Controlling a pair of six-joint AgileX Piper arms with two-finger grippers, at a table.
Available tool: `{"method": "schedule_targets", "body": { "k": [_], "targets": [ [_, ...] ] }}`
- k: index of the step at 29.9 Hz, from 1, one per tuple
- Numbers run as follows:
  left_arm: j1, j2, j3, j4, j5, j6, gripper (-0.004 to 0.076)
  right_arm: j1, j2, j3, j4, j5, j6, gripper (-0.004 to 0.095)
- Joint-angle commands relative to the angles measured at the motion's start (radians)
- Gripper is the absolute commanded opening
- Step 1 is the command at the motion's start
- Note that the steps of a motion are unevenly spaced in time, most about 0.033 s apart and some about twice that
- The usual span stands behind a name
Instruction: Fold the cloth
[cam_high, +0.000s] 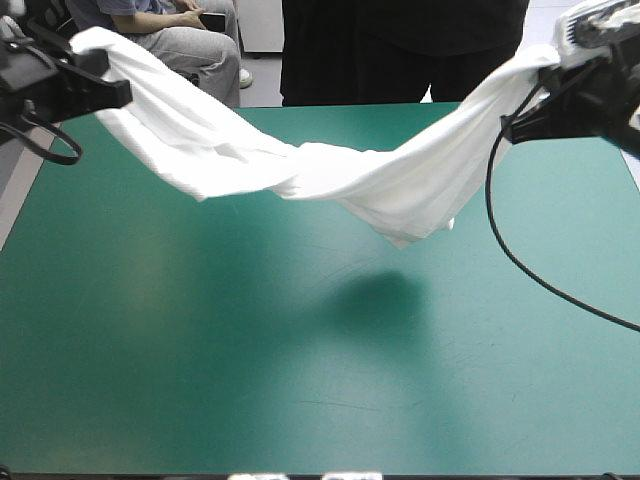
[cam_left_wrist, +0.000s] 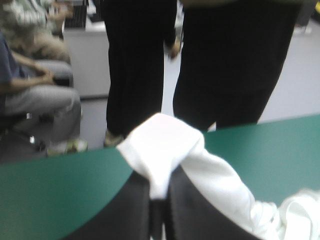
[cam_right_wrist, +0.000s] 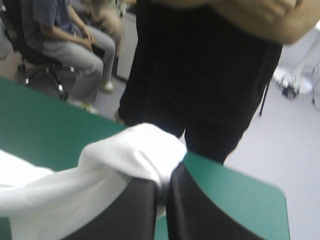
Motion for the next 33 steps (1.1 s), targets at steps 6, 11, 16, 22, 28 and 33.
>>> {"method": "schedule_targets", "body": {
  "k": [6,11,16,22,28,33],
  "targets": [
    [0.001,-0.045,-0.337,-0.138,-0.204,-0.009,-0.0017,-0.002,-0.028,-0.301,0.074,-0.181,-0.1,-0.0017],
    [0.001,-0.053,-0.432,-0.131,-0.204,-0.007,-0.0017,-0.002,-0.032,-0.34,0.08,-0.158,-0.1,-0.0017],
    [-0.033,-0.129,-0.309,0.035,-0.066,-0.034,-0.0017,0.002,-0.094,-0.237,0.062,-0.043,-0.041,-0.0017],
    [-0.197,-0.326,0.091,0.238,-0.014,-0.072,-0.0017,0.002,-0.267,0.138,0.044,-0.016,-0.017,-0.0017],
    [-0.199,-0.379,0.522,0.274,0.042,-0.202,-0.0017,0.002,-0.316,0.525,0.051,-0.022,0.095,-0.0017],
    [-0.199,-0.31,0.835,0.312,-0.142,-0.29,-0.0017,-0.009,-0.228,0.781,0.001,-0.236,0.215,-0.0018]
  ]
}}
